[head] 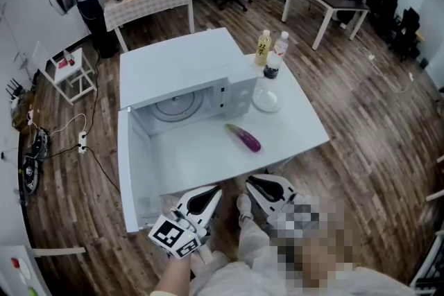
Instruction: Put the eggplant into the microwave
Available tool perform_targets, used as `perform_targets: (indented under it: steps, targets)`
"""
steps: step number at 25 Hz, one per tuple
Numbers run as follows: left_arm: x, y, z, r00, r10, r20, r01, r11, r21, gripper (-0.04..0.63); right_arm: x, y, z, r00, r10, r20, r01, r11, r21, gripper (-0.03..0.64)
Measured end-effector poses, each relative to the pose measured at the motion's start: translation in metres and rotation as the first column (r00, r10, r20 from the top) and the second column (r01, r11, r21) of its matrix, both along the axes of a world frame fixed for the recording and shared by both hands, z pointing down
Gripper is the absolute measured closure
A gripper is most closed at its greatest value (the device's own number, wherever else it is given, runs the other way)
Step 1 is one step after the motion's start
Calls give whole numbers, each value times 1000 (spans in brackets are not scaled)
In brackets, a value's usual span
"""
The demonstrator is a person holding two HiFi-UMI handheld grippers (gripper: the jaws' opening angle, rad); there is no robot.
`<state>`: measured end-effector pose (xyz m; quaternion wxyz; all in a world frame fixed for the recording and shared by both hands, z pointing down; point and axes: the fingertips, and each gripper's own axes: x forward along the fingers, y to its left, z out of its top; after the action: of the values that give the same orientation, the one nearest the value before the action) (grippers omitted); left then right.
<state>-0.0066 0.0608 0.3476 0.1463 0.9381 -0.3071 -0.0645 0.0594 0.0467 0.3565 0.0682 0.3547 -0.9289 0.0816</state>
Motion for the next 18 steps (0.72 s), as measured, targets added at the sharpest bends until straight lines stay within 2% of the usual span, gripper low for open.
perform_targets:
  steps: [10,18]
  targets:
    - [6,-56,41,1000,-5,16,6,998,-57,592,0,-57,45,997,-44,-55,43,999,-11,566]
    - [1,-90,78,999,-33,41,38,992,-120,592,7,-89,75,998,-21,-66,18,999,-51,560]
